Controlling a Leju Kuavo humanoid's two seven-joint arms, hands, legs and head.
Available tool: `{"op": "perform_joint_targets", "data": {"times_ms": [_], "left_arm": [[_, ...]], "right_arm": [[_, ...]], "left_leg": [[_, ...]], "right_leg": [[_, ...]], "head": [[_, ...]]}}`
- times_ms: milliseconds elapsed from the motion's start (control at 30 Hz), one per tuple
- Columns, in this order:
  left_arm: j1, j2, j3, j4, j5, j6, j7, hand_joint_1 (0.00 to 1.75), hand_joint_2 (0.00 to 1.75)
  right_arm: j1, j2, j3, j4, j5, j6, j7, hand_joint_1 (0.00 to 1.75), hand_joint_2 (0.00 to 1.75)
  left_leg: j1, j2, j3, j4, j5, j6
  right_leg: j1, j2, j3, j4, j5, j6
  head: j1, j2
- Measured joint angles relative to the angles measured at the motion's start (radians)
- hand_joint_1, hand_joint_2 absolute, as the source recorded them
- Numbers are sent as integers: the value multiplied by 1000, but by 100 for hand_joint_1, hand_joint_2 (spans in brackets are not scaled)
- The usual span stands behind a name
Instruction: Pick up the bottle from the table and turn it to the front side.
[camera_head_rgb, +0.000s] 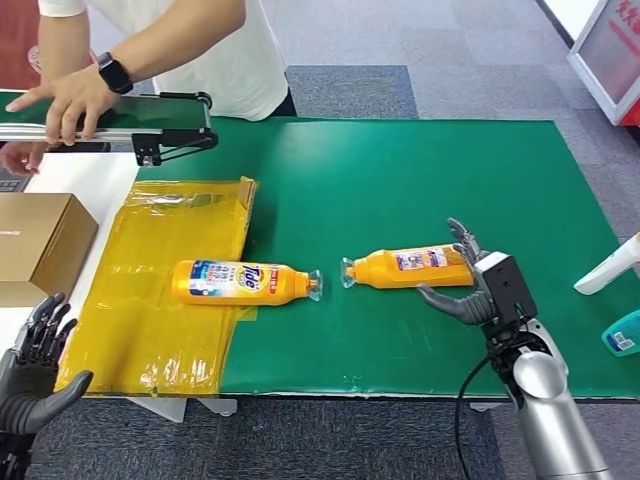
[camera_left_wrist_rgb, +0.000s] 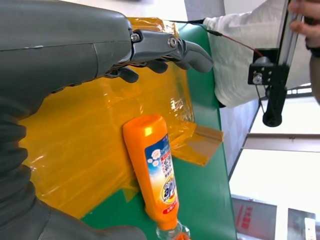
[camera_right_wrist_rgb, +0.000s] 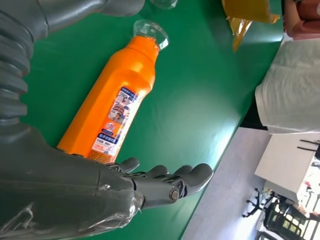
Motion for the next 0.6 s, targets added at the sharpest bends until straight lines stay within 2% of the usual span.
{"op": "perform_joint_targets", "data": {"times_ms": [300, 600], "left_arm": [[38, -40, 66, -34, -9, -17, -4, 0, 175], [46, -58, 89, -47, -9, -22, -5, 0, 175]], "right_arm": [[47, -9, -48, -33, -16, 21, 5, 0, 175], [62, -11, -62, -44, -25, 30, 5, 0, 175]], "left_leg": [[0, 0, 0, 0, 0, 0], [0, 0, 0, 0, 0, 0]], "right_leg": [[0, 0, 0, 0, 0, 0], [0, 0, 0, 0, 0, 0]], "head": [[0, 0], [0, 0]]}}
